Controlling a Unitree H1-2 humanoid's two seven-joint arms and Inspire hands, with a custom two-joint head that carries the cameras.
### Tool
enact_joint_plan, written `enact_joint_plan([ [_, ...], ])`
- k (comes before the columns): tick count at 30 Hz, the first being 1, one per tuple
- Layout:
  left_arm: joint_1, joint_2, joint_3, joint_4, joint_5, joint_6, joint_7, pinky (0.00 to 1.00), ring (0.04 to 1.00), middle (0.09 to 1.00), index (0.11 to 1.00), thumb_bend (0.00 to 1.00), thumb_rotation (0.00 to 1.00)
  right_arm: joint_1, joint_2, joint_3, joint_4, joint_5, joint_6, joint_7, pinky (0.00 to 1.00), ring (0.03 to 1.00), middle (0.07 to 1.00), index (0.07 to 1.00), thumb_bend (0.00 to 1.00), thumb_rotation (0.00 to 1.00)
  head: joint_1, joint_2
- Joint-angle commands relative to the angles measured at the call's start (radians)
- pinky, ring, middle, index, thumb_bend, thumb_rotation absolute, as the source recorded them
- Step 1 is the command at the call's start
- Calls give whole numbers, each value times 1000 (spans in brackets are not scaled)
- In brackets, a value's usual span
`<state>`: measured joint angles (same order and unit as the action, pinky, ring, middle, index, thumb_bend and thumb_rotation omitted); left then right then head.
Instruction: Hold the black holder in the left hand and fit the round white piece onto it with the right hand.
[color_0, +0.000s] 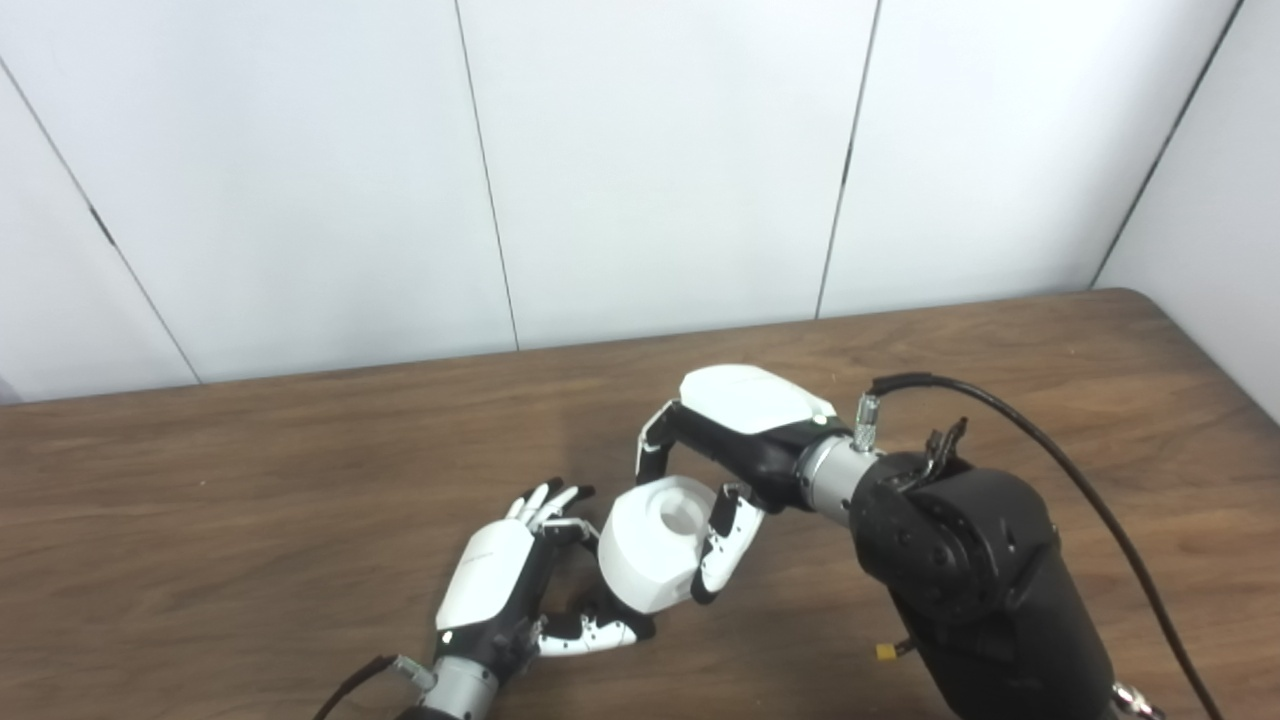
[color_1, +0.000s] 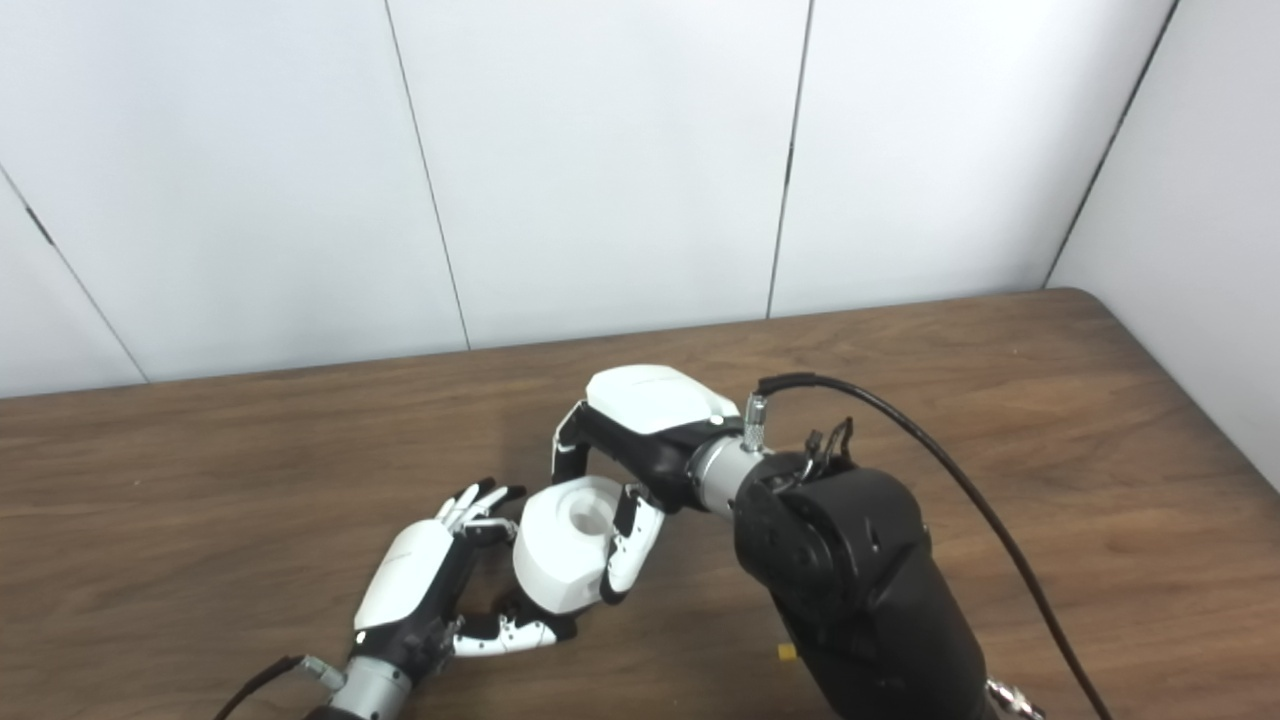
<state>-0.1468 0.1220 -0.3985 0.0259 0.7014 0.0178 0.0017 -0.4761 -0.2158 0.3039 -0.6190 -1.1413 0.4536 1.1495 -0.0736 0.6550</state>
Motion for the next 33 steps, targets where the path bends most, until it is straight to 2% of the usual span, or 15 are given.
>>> enact_joint_plan([
  [1,33,-3,-32,1,-4,12,-52,982,991,911,479,519,42,-23,0,-4,-14,0,-20,11,915,855,685,483,500,133,0,1],
  [7,46,1,-42,-31,-3,34,-66,989,993,913,479,520,42,-23,-3,-4,-24,3,-17,30,938,866,700,483,499,133,2,10],
  [12,54,7,-52,-53,2,41,-73,989,988,909,479,519,42,-22,-9,-1,-24,6,-18,36,897,852,709,482,500,135,-6,16],
  [20,58,9,-54,-84,-12,64,-90,998,995,913,479,519,41,-12,-17,4,-25,12,-15,39,928,864,711,482,500,134,-4,21],
  [27,59,7,-50,-90,-2,64,-87,988,988,907,479,519,42,6,-15,25,-20,7,-23,38,924,866,726,482,501,134,-5,24],
  [33,55,5,-46,-90,-1,68,-89,993,989,908,479,519,41,16,-27,46,-11,4,-30,42,920,855,688,482,502,135,-8,24],
])
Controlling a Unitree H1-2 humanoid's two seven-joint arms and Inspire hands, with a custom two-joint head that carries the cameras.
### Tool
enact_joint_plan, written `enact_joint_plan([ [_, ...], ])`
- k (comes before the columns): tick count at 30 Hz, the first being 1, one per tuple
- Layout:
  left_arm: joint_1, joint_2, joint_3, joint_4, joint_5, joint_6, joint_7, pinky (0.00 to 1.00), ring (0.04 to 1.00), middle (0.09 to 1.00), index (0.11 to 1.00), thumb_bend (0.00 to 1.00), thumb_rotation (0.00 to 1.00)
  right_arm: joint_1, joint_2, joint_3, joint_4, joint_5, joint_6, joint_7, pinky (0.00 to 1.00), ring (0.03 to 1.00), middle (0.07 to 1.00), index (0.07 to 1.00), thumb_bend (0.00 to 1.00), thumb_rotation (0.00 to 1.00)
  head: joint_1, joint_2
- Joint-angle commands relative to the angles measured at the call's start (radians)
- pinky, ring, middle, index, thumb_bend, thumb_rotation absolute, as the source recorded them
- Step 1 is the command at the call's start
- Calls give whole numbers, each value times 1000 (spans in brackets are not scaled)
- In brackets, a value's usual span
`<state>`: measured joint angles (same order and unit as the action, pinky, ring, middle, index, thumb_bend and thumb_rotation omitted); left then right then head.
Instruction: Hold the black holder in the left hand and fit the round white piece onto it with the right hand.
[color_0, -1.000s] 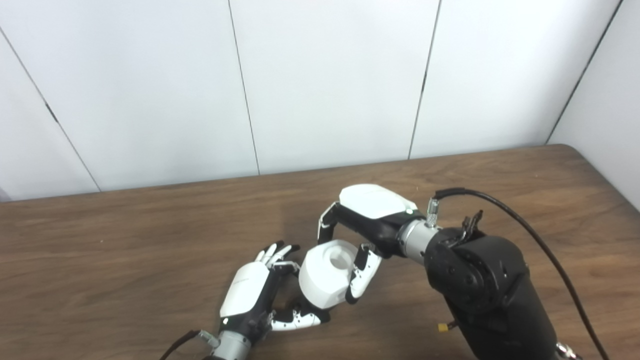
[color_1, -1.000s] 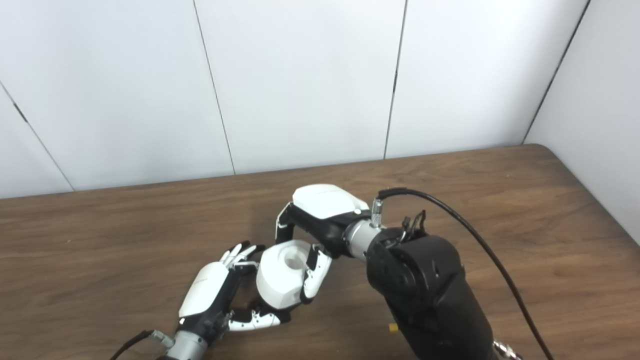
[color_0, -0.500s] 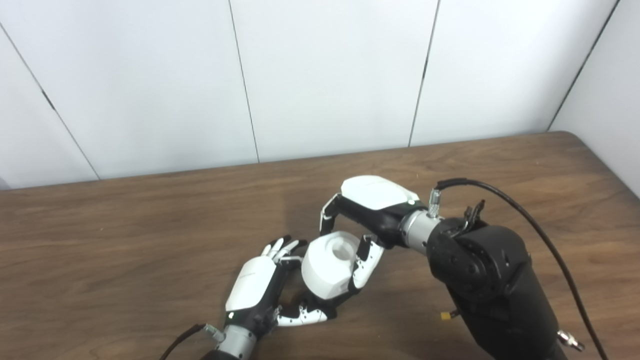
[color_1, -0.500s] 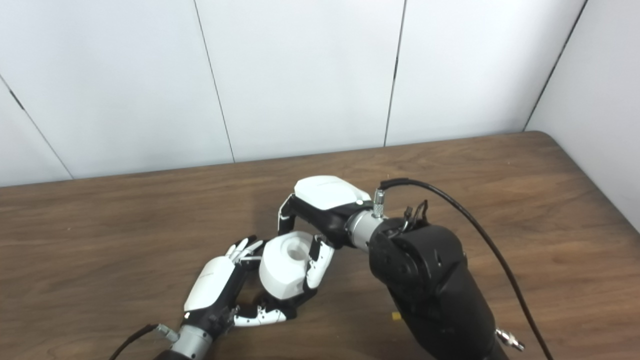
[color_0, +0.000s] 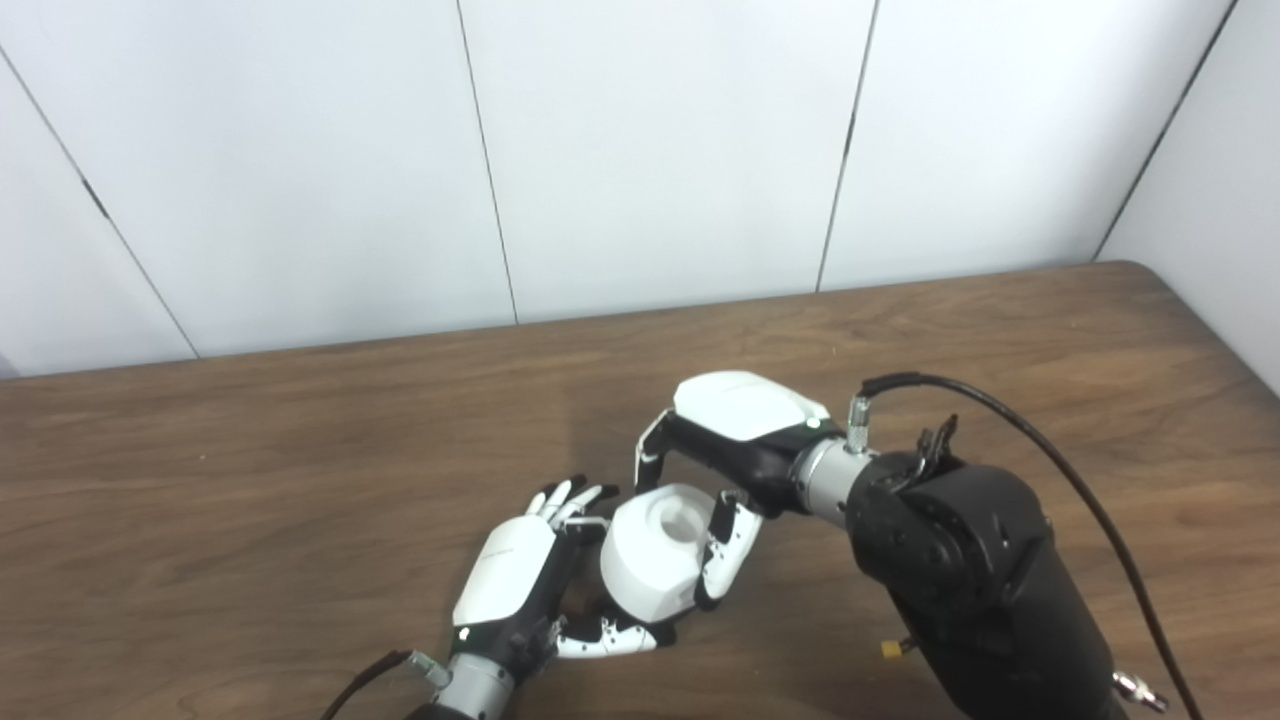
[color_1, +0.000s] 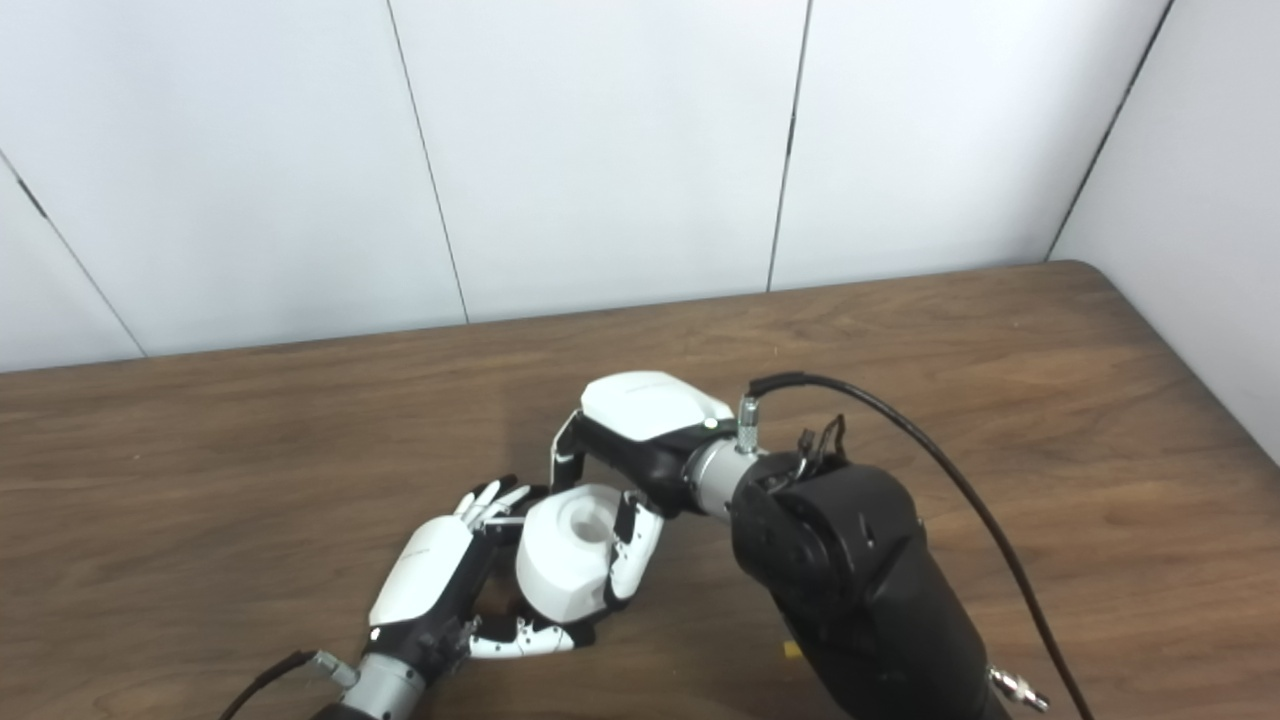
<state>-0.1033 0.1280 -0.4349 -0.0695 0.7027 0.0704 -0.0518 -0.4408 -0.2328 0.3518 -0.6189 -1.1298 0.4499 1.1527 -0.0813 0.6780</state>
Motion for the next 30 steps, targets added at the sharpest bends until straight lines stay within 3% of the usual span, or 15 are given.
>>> enact_joint_plan([
  [1,11,-1,-10,5,-2,14,-35,993,988,908,479,519,41,-18,-11,1,-10,-5,-27,37,920,854,683,482,502,135,0,0],
  [11,10,1,-9,6,-2,9,-35,1000,991,910,479,519,42,5,-4,16,3,-11,-23,29,952,861,672,479,502,135,-1,2],
  [18,16,0,-7,0,-6,10,-36,999,988,907,479,519,42,5,-3,19,6,-23,-30,34,967,880,720,480,502,134,-5,4],
  [22,21,-2,-7,-6,-8,14,-39,995,987,906,479,519,42,3,-6,22,4,-28,-33,40,997,866,683,482,501,135,-2,6],
  [30,26,0,-9,-19,-3,22,-45,991,987,906,479,519,42,0,-14,17,-1,-35,-39,40,972,872,701,484,502,135,-5,7],
])
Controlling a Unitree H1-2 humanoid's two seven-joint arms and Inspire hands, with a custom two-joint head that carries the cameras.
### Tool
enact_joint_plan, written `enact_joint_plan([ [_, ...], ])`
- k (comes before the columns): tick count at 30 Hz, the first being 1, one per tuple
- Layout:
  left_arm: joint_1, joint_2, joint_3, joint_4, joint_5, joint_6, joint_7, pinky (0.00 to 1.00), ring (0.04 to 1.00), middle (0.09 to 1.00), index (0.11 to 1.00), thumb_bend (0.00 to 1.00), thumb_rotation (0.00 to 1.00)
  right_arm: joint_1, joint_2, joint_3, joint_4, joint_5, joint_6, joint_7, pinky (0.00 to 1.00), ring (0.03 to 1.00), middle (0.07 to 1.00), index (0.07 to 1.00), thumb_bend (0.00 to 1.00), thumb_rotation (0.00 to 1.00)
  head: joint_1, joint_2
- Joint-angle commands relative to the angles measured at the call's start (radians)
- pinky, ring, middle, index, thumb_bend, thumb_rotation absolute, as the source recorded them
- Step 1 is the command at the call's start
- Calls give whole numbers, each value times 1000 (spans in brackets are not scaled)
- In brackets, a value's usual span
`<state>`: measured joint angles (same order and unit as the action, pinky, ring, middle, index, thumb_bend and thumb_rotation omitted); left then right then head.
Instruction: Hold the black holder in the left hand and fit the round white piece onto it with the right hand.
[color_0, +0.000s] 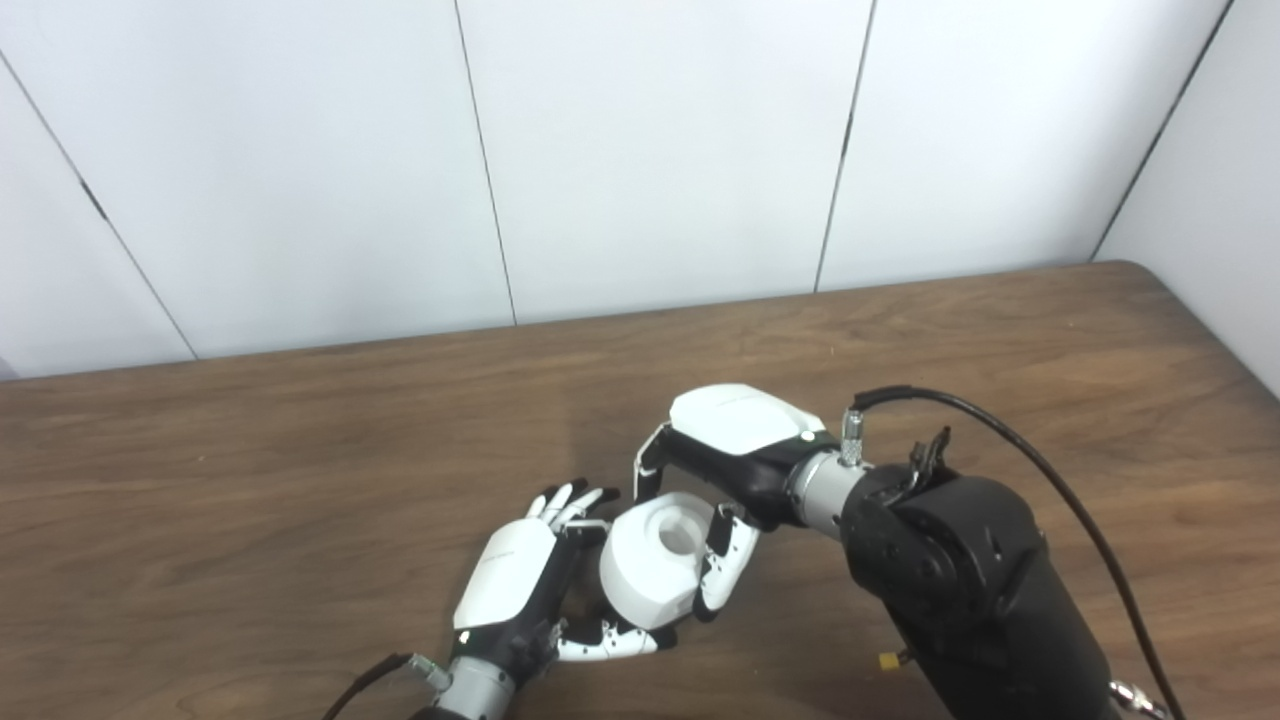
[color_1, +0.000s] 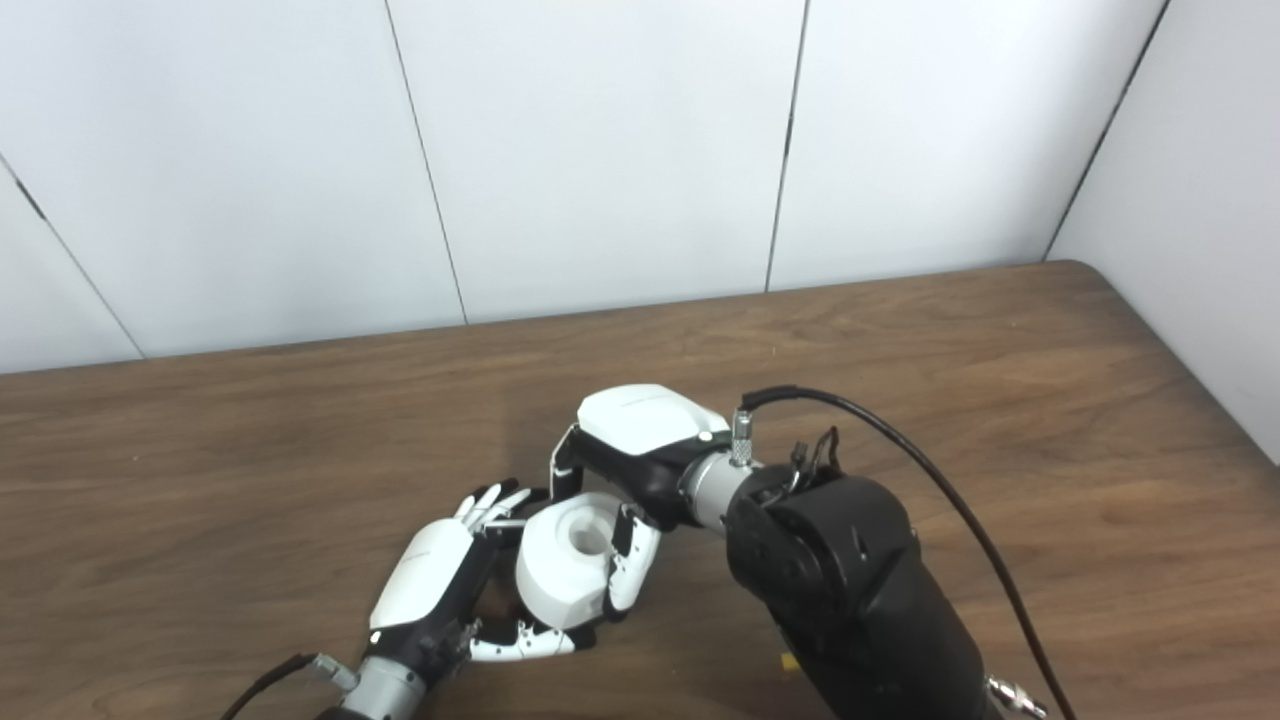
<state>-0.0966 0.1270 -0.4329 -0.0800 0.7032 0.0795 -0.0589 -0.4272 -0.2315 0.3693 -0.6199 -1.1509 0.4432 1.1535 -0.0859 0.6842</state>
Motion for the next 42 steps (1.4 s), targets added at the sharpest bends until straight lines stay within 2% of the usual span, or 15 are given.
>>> enact_joint_plan([
  [1,20,1,-11,-10,-5,13,-38,990,987,906,479,519,42,-15,-18,-2,-1,-14,-35,37,964,864,689,483,502,134,0,0],
  [8,27,0,-15,-26,-1,22,-42,993,987,907,479,519,42,-25,-30,-16,-9,-10,-38,42,982,880,686,481,502,135,4,7],
  [12,28,-3,-19,-33,-1,29,-42,993,988,908,479,519,42,-22,-27,-5,-6,-9,-35,52,978,839,671,481,500,136,13,10],
  [15,30,-7,-22,-37,2,36,-41,990,987,907,479,519,42,-5,-15,2,-3,-6,-31,40,972,844,662,482,502,135,18,13],
  [19,31,-11,-25,-44,4,45,-44,995,990,907,479,519,41,9,-1,12,1,-15,-33,33,970,883,749,483,503,136,21,16],
  [24,28,-10,-27,-40,5,41,-37,991,988,905,479,519,42,0,1,8,5,-28,-31,48,994,900,764,483,503,136,19,17],
  [28,24,-11,-26,-37,0,39,-36,991,988,904,478,519,42,-13,-20,2,6,-18,-43,51,982,857,672,485,501,137,16,16],
  [33,24,-13,-24,-36,-3,41,-38,997,991,907,479,519,42,-12,-22,4,2,-11,-41,48,982,830,649,481,502,134,19,14],
  [37,24,-16,-27,-35,-1,40,-35,995,991,908,479,519,42,2,-8,9,3,2,-34,33,964,864,711,481,503,136,26,13],
  [40,24,-21,-30,-32,1,42,-35,994,992,909,479,519,42,6,4,14,5,-6,-33,33,986,885,760,485,503,138,34,11],
  [42,24,-24,-32,-29,2,41,-32,994,992,909,479,519,42,2,8,15,8,-6,-37,31,994,889,746,484,503,138,38,10],
])
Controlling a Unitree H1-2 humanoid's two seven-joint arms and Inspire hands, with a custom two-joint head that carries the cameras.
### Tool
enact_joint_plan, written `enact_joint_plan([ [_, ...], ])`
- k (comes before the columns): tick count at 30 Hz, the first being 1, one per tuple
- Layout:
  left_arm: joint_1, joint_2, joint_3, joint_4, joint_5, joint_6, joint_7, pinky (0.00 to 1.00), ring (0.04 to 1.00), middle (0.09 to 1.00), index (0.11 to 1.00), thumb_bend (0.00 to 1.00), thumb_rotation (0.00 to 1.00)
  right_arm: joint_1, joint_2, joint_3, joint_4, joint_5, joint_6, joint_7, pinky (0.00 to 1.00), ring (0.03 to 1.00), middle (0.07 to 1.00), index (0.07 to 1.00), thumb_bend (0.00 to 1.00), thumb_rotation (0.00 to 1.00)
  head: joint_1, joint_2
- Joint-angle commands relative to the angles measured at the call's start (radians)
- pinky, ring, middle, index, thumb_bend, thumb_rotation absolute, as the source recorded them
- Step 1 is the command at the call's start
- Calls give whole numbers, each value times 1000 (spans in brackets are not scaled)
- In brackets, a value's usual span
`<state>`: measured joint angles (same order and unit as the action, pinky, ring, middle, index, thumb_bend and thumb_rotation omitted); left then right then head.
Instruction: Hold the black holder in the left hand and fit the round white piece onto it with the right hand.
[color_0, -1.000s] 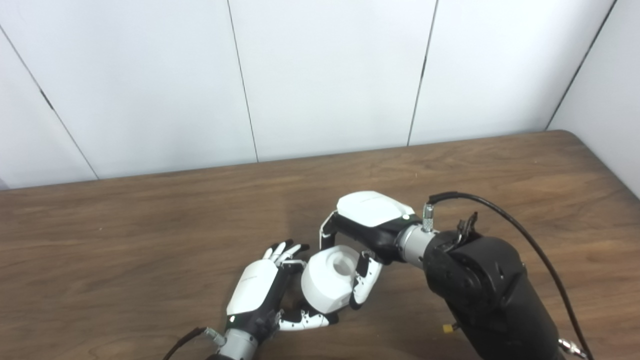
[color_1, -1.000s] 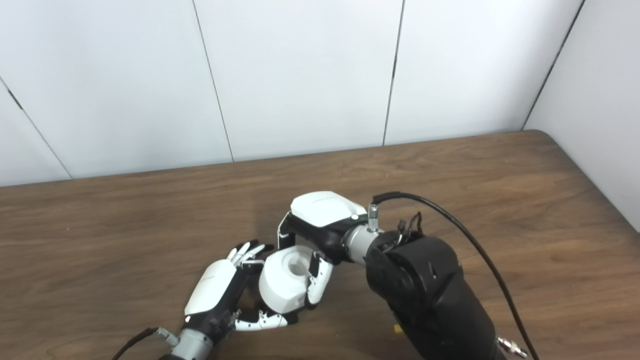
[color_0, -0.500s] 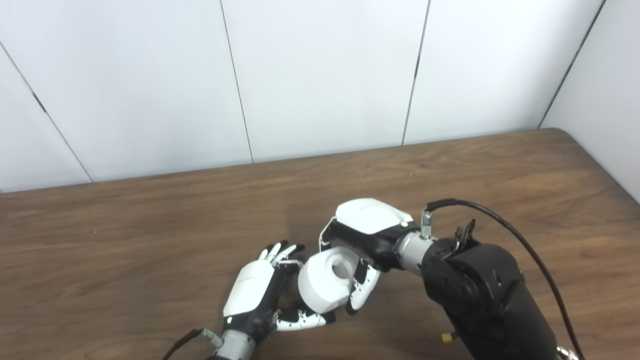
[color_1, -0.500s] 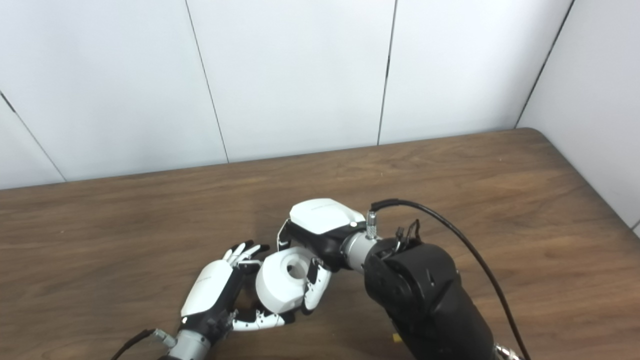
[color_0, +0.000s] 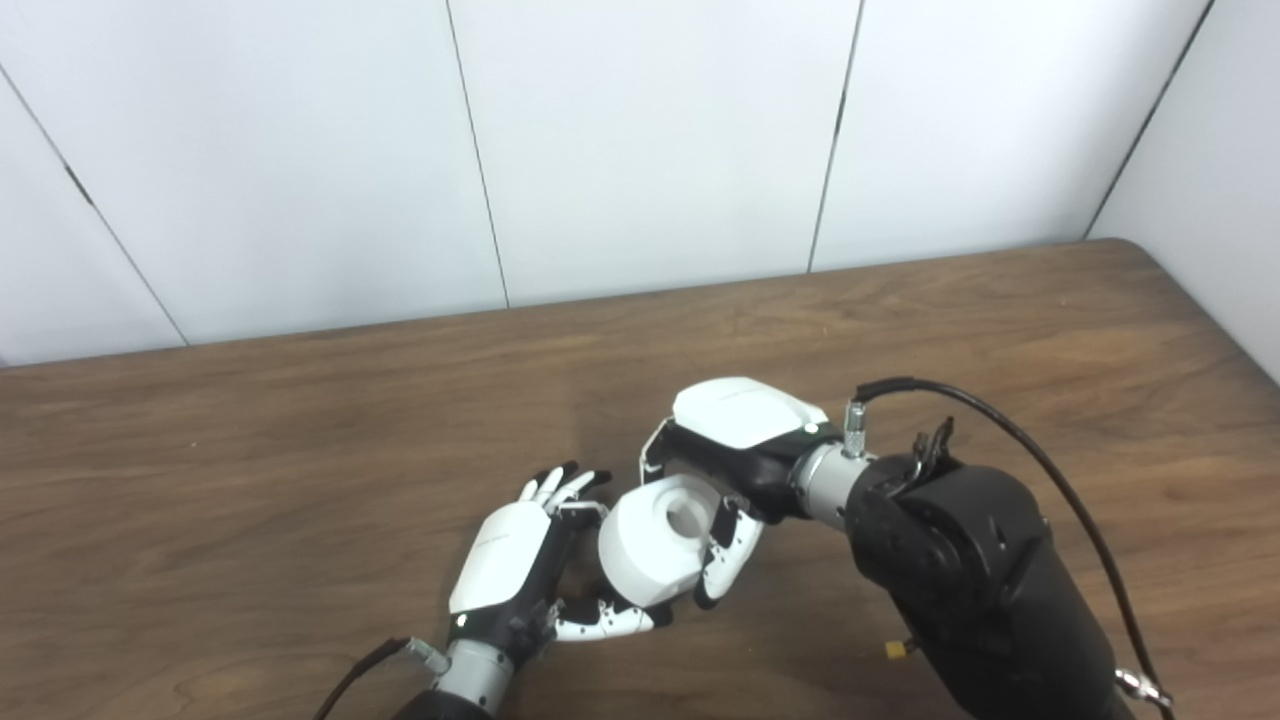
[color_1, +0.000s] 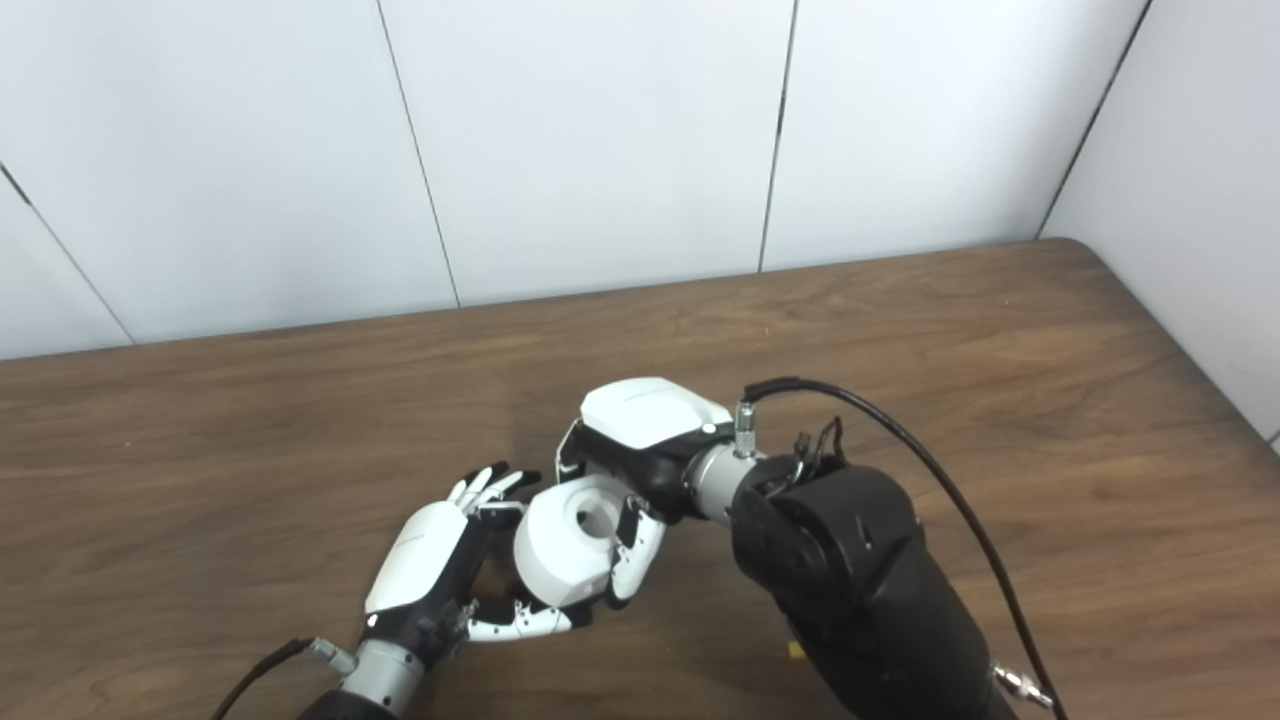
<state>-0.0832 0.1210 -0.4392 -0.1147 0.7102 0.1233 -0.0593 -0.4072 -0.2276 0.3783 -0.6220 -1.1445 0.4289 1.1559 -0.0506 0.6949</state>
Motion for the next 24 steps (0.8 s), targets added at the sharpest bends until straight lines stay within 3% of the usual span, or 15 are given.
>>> enact_joint_plan([
  [1,10,-20,-27,8,-2,-2,-30,994,992,909,479,519,42,-19,5,4,11,-9,-24,26,996,888,737,485,502,138,6,-1],
  [9,0,-35,-42,26,21,4,-22,984,989,907,479,519,43,-34,-1,5,18,13,-34,15,975,854,692,480,504,135,16,-5],
  [24,0,-60,-62,26,46,28,-19,974,989,910,477,520,44,-47,10,19,22,-2,-24,36,1000,896,742,482,504,136,33,-8],
])
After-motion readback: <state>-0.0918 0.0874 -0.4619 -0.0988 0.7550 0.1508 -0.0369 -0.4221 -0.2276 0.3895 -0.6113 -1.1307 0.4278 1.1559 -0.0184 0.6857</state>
